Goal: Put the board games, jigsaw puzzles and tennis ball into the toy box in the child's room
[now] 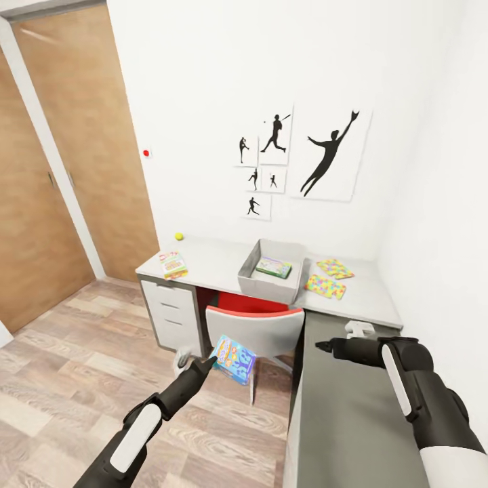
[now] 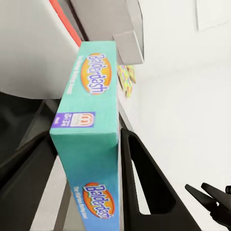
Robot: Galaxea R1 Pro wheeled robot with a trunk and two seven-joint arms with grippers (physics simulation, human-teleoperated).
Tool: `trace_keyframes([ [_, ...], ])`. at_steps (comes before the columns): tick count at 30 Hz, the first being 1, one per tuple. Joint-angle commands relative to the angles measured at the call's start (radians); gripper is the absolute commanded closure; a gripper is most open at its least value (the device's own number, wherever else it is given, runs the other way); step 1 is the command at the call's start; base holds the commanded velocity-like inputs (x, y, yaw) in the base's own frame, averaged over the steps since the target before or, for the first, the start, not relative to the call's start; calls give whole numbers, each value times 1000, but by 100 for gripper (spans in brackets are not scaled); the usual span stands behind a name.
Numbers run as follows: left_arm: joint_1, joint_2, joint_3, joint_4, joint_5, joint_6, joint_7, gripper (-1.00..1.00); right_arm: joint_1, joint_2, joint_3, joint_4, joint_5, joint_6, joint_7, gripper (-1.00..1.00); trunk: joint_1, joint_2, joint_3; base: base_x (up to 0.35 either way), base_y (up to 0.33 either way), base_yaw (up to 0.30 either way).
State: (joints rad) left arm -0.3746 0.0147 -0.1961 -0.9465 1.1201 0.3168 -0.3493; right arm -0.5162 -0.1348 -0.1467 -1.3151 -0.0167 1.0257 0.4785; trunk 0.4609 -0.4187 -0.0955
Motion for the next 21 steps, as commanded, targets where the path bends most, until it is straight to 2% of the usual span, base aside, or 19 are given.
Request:
trace_keyframes([
  [1,-1,1,-2,0,13,5,-1,100,-1,0,-1,-1,-2,6,2,-100,1,-2,-2,1,0,293],
  [21,-1,1,-2,0,12,5,-2,100,-1,0,-3,-1,-2,7,2,-100,1,-2,-2,0,0,293],
])
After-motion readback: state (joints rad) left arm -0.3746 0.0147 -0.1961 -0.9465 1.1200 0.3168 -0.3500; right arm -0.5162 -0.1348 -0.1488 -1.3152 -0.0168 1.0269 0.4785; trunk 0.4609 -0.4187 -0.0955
